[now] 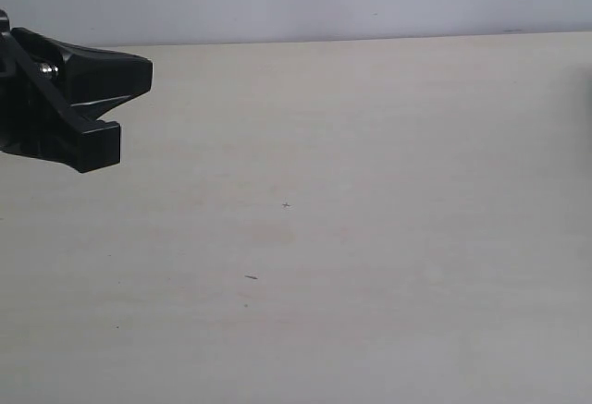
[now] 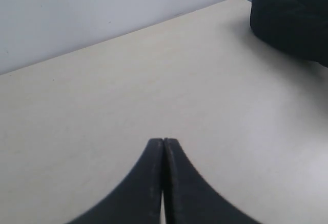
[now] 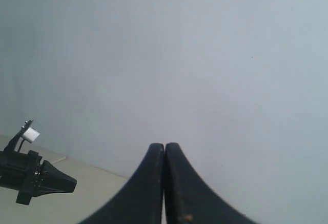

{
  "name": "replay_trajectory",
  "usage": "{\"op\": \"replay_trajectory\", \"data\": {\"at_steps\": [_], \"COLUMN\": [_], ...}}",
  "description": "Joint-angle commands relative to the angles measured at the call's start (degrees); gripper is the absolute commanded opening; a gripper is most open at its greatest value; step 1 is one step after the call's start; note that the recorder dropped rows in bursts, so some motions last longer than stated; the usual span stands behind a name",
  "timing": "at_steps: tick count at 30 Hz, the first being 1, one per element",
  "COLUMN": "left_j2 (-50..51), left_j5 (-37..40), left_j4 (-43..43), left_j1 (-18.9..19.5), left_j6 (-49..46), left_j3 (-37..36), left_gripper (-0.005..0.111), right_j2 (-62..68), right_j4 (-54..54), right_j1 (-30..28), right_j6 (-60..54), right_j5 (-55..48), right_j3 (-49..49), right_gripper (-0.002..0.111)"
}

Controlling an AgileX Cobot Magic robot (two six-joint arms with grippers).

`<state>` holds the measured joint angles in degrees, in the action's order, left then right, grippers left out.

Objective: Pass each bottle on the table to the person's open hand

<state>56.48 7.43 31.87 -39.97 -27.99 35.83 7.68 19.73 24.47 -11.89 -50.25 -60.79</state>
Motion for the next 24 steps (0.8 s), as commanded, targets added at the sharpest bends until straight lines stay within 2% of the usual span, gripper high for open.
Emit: {"op": "replay_trajectory", "data": {"at_steps": [1,7,11,18,24], "left_j2": [-0.5,-0.5,-0.5,-0.5,-0.5], "left_j5": [-0.3,-0.3,-0.3,-0.3,-0.3], "left_j4": [0.1,0.1,0.1,0.1,0.1], "left_j1": [0.0,0.0,0.0,0.0,0.0], "left_j6": [-0.2,-0.2,-0.2,-0.2,-0.2], "left_j3": [-0.2,-0.2,-0.2,-0.2,-0.2], "left_gripper": [0.001,0.001,0.001,0.001,0.001], "right_j2": [-1.1,-1.1,-2.5,-7.1,-7.7], "right_j4": [0.0,-0.5,-0.7,-3.8,-8.4], "right_j1": [-0.1,-0.2,-2.2,-10.4,-12.9], "right_j6": [-0.4,-0.5,-0.7,-2.0,-1.7], "right_j5": [-0.5,-0.4,2.0,21.6,32.2], "right_j3": [0.3,0.4,4.0,23.8,38.1], "right_gripper": [0.000,0.000,0.000,0.000,0.000]}}
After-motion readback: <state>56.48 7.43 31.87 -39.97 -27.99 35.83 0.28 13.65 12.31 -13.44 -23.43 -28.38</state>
